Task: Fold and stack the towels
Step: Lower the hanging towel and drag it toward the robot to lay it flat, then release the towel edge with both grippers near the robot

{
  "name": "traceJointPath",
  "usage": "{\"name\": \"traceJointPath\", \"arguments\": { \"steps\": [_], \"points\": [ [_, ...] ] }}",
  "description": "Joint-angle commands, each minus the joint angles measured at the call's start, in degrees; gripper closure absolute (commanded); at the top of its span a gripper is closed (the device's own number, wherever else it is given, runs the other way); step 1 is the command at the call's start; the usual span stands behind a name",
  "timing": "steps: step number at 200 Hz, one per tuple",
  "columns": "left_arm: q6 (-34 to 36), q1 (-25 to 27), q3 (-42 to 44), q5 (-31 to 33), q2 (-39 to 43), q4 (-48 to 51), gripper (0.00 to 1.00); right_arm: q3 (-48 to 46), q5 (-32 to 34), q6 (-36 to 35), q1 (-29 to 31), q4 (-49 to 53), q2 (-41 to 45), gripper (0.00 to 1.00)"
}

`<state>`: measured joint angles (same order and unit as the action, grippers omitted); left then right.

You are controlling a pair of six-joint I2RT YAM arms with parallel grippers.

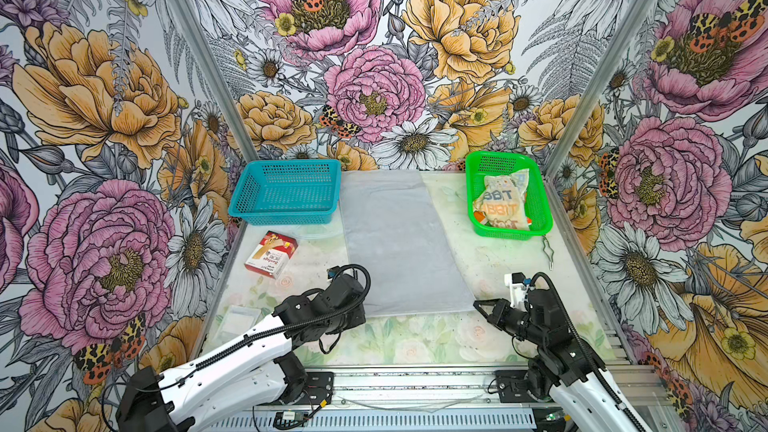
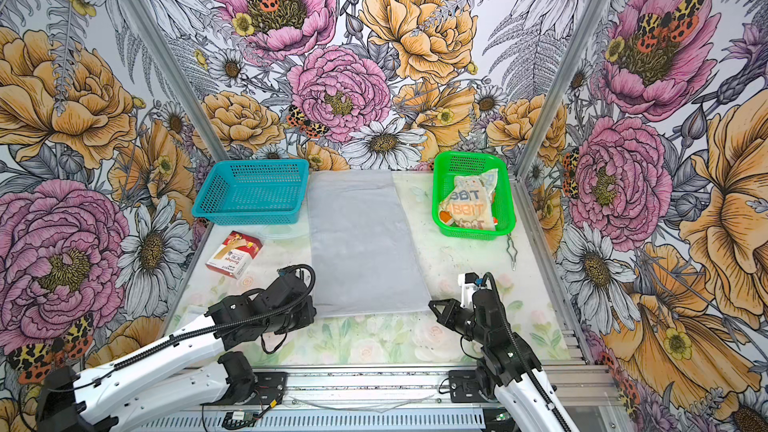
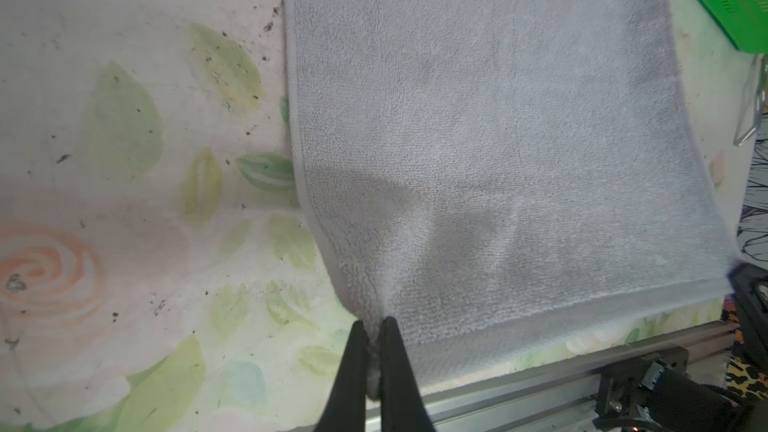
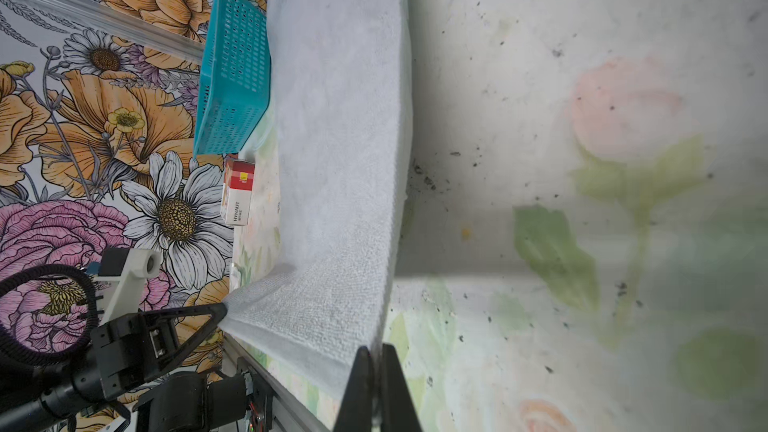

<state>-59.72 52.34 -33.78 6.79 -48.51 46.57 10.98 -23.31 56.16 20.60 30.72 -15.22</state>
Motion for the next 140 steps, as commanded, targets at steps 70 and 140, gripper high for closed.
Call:
{"name": "traceJointPath", "arguments": {
  "steps": [70, 140],
  "points": [
    [-16.1, 12.5, 3.0, 11.1, 3.9, 4.1, 1.00, 4.8, 4.5, 1.5, 3.4, 16.9, 8.7, 1.00],
    [-20.0, 17.7, 4.2, 9.6, 2.6, 4.2, 1.00, 7.5, 5.8, 0.4, 3.7, 25.5, 11.2, 0.96]
  ]
}}
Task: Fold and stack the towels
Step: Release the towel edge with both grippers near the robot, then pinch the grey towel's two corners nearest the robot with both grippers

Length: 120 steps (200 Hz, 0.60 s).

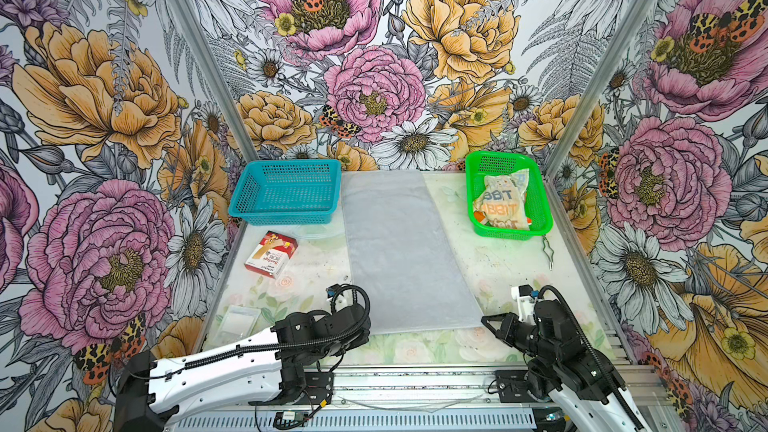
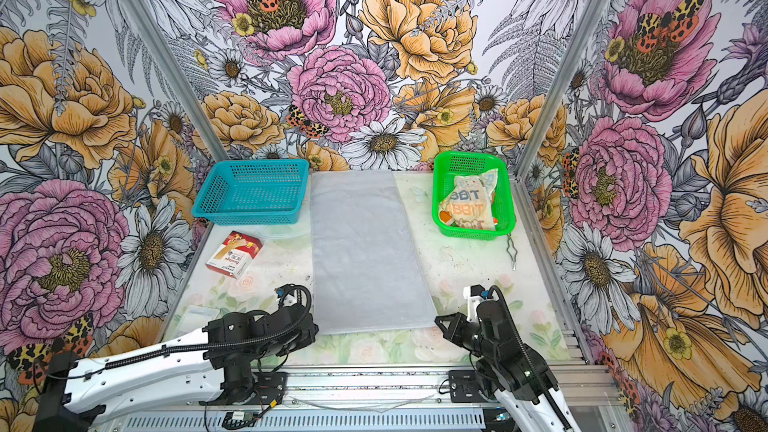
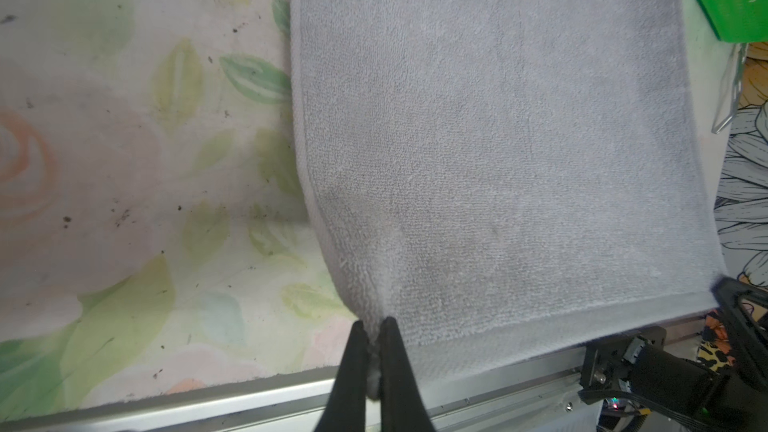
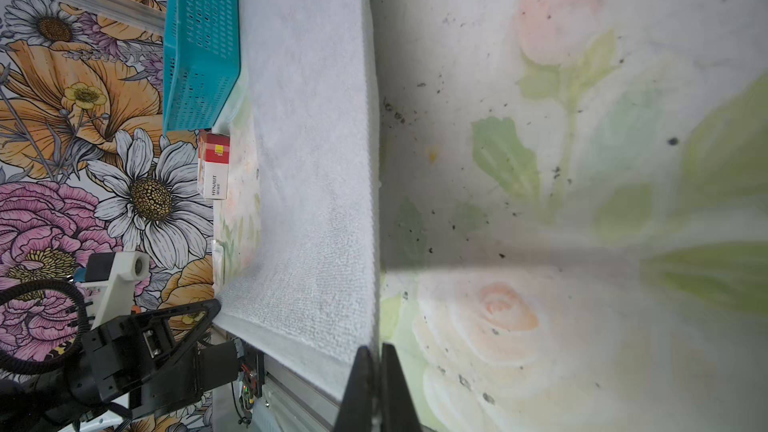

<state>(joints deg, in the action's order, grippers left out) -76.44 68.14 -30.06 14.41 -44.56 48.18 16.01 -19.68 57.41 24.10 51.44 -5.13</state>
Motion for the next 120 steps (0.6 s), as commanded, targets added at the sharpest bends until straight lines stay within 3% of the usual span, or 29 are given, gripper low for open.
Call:
{"name": "traceJointPath", "arguments": {
  "steps": [1, 10, 25, 65, 103, 120],
  "points": [
    [-3.3, 2.0, 0.5, 1.9, -1.4, 2.6, 1.00, 2.4, 2.2, -0.9, 0.2, 4.8, 1.1, 0.96],
    [-4.4, 3.0, 0.6, 1.9, -2.0, 2.6, 1.00, 2.5, 2.3, -0.6, 0.2, 5.5, 1.3, 0.93],
    [-5.9, 4.9, 0.8, 2.8, -2.8, 2.5, 1.00, 2.2, 2.4, -0.9, 0.2, 6.1, 1.6, 0.79],
    [-6.2, 5.2, 1.9, 3.8, -0.6, 3.5, 0.74, 3.0, 4.7, -2.0, 0.2, 8.0, 0.6, 0.47],
    [-3.1, 4.7, 1.1, 3.0, 0.2, 6.1, 0.66, 7.2, 8.5, -7.2, 0.2, 7.3, -4.8, 0.45],
    [1.0, 5.7, 0.3, 2.1, -1.2, 6.0, 0.64, 8.2, 5.1, -11.6, 0.2, 3.8, -9.3, 0.46]
  ]
}}
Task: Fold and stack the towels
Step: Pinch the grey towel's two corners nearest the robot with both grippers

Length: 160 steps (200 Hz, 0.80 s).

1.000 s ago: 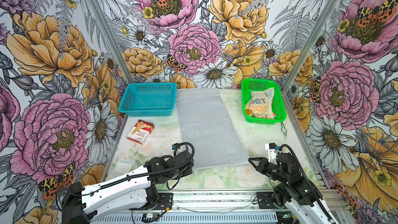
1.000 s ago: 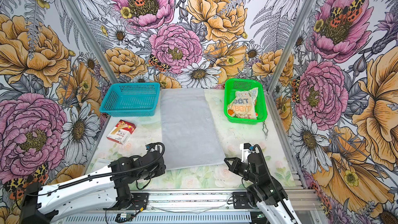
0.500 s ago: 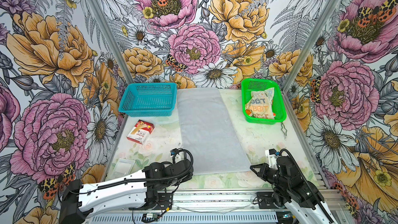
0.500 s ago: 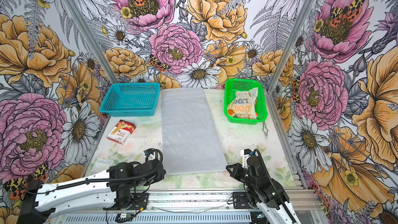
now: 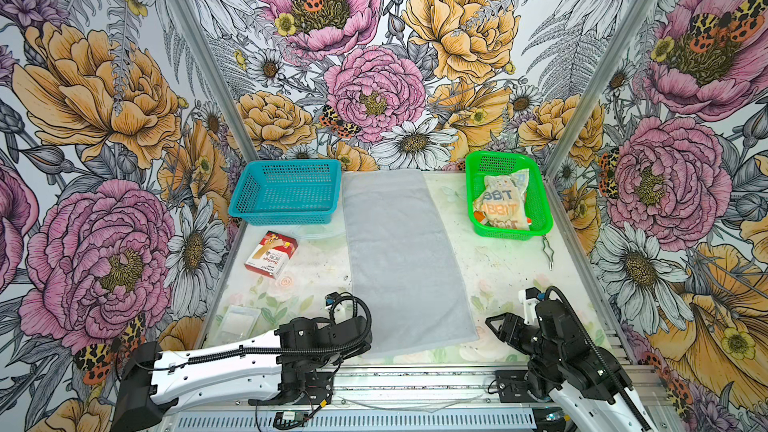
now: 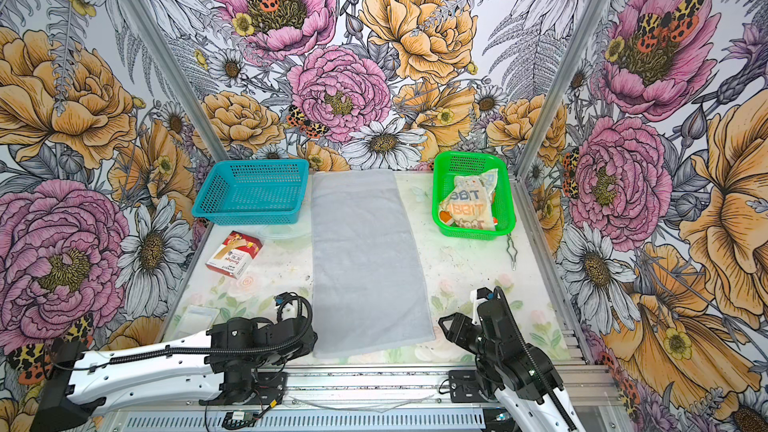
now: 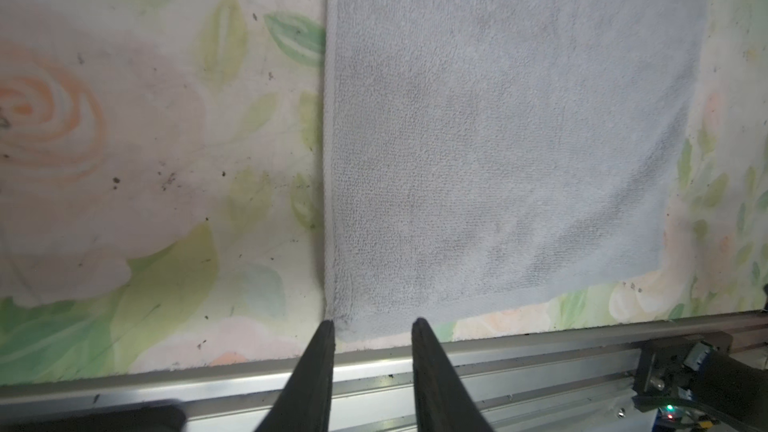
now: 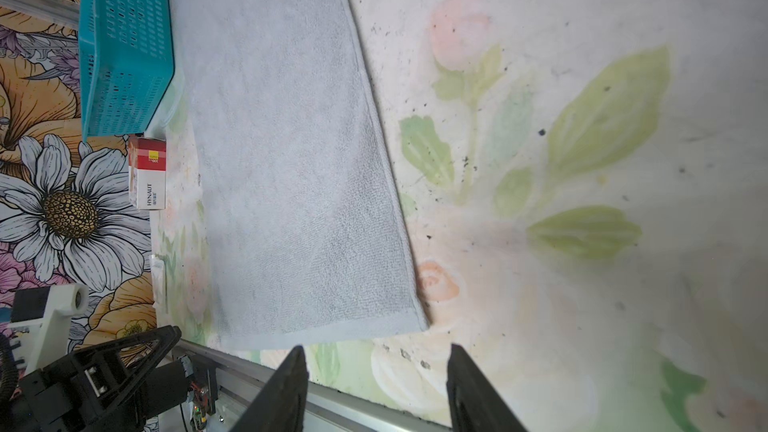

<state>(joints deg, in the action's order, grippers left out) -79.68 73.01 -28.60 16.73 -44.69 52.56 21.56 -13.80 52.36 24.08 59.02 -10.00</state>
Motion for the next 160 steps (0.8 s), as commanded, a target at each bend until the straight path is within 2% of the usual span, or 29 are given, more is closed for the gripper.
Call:
{"name": "traceJointPath", "arguments": {
  "steps": [1, 12, 36, 52, 67, 77, 105, 134, 160],
  "points": [
    [4.6, 0.9, -1.2, -0.3, -1.2, 1.6, 0.64, 2.6, -1.2, -6.7, 0.2, -4.1, -4.7, 0.46],
    [9.5, 0.6, -2.3, -1.4, -2.9, 1.3, 0.64, 2.1, -3.4, -7.7, 0.2, -5.7, -7.3, 0.46],
    [20.6, -1.8, -6.0, -7.2, -11.0, 1.7, 0.64, 1.0, -3.0, -7.1, 0.3, -7.2, -11.5, 0.49],
    [23.7, -1.8, -8.1, -10.8, -17.2, 3.4, 0.66, 1.1, -4.1, -7.2, 0.4, -7.1, -15.6, 0.51],
    [22.6, -1.9, -7.6, -14.9, -21.1, 3.2, 0.66, 1.1, -4.8, -7.1, 1.5, -7.3, -19.3, 0.51],
    [21.6, -1.9, -7.3, -15.3, -21.9, 2.9, 0.68, 1.2, -3.5, -6.7, 3.0, -7.6, -20.7, 0.50],
    [19.4, -5.1, -4.1, -15.6, -18.5, -0.7, 0.74, -1.0, -1.8, -4.2, 6.8, -12.5, -23.5, 0.50],
    [19.1, -7.4, -1.4, -16.5, -16.0, -4.5, 0.74, -3.5, 0.4, -1.8, 9.7, -18.1, -27.3, 0.50],
    [18.9, -9.5, 0.0, -18.2, -16.2, -8.2, 0.72, -4.7, 1.8, -1.8, 9.9, -20.1, -30.2, 0.49]
  ]
}}
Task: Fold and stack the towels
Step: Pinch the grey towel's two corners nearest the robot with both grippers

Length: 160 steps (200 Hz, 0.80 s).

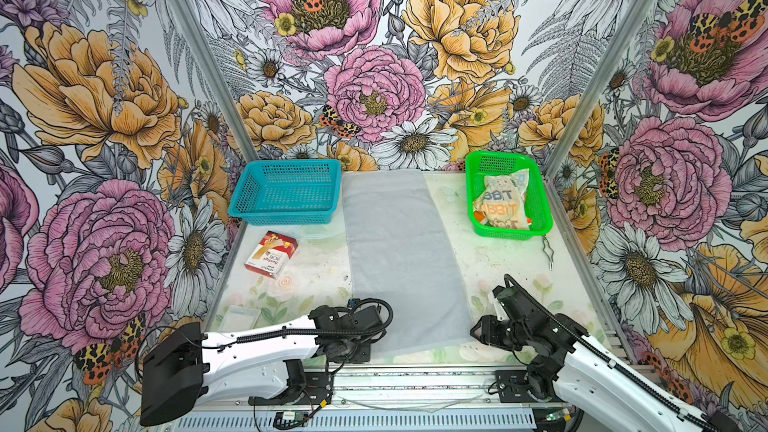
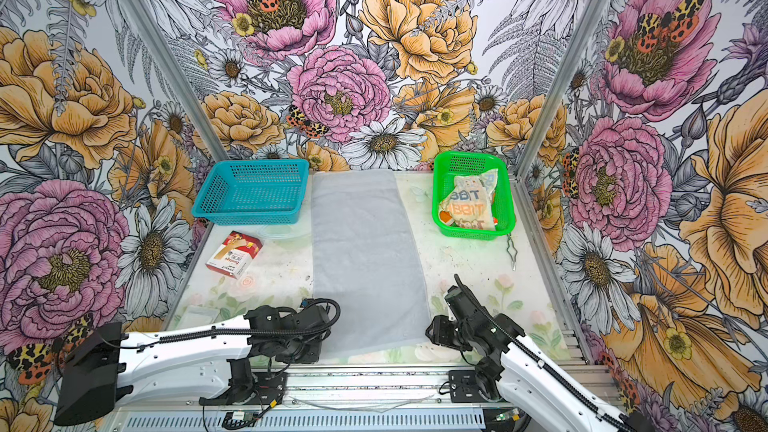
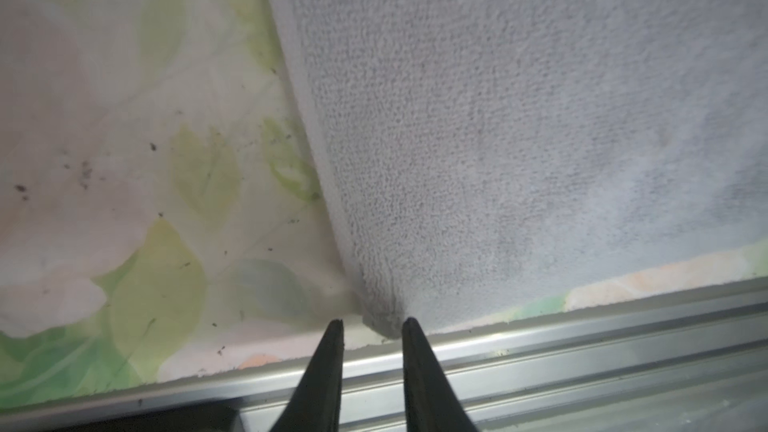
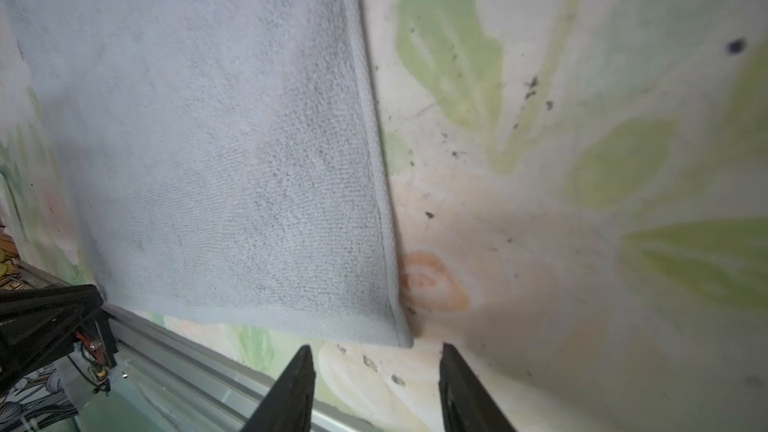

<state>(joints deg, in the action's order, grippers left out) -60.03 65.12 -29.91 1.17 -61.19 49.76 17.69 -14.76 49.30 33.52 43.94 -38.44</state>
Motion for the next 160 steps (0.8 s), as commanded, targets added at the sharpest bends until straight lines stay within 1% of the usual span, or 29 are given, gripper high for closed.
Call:
{"name": "traceJointPath", "arguments": {
  "steps": [1, 28, 57, 88, 95, 113, 127, 136, 139, 148, 151, 160],
  "points": [
    [-0.7, -1.7, 1.3, -2.6, 0.3, -5.5, 0.72, -0.9, 2.8, 1.2, 0.5, -5.1, -1.9, 0.49],
    [-0.7, -2.0, 1.2, -2.8, -1.5, -6.7, 0.69, -1.3, 2.7, 1.5, 0.6, -7.4, -3.4, 0.49],
    [-0.6, -1.9, 1.6, -4.2, -3.4, -6.5, 0.69, -1.3, 2.5, 0.9, 0.6, -8.7, -5.9, 0.49],
    [-2.0, -0.4, 2.5, -4.9, -3.6, -6.5, 0.69, -0.9, 1.6, 1.2, 2.3, -9.1, -8.9, 0.50],
    [-2.4, 0.0, 2.7, -5.1, -3.8, -6.5, 0.69, -0.9, 1.5, 1.7, 3.0, -9.1, -9.4, 0.51],
    [-3.0, 0.9, 2.9, -4.8, -4.6, -6.5, 0.69, -1.2, 0.8, 3.9, 5.7, -8.7, -10.2, 0.57],
    [-3.5, 1.4, 2.9, -4.4, -4.7, -6.6, 0.74, -1.6, 1.6, 6.6, 9.1, -8.4, -10.2, 0.59],
    [-3.6, 1.6, 3.0, -4.2, -4.9, -6.6, 0.81, -2.0, 2.5, 8.1, 11.2, -8.6, -10.2, 0.61],
    [-3.7, 1.7, 3.1, -4.2, -4.9, -6.6, 0.85, -2.2, 2.8, 8.4, 11.5, -8.6, -10.2, 0.62],
    [-3.8, 1.8, 3.3, -4.3, -4.9, -6.7, 0.96, -2.4, 3.2, 8.7, 11.6, -8.5, -10.7, 0.71],
    [-3.8, 1.8, 3.4, -4.3, -4.9, -6.6, 1.00, -2.3, 3.2, 8.8, 13.0, -8.5, -10.8, 0.74],
    [-3.8, 1.8, 3.7, -4.6, -4.5, -6.5, 1.00, -2.2, 3.2, 8.8, 13.1, -8.5, -11.4, 0.84]
  ]
}}
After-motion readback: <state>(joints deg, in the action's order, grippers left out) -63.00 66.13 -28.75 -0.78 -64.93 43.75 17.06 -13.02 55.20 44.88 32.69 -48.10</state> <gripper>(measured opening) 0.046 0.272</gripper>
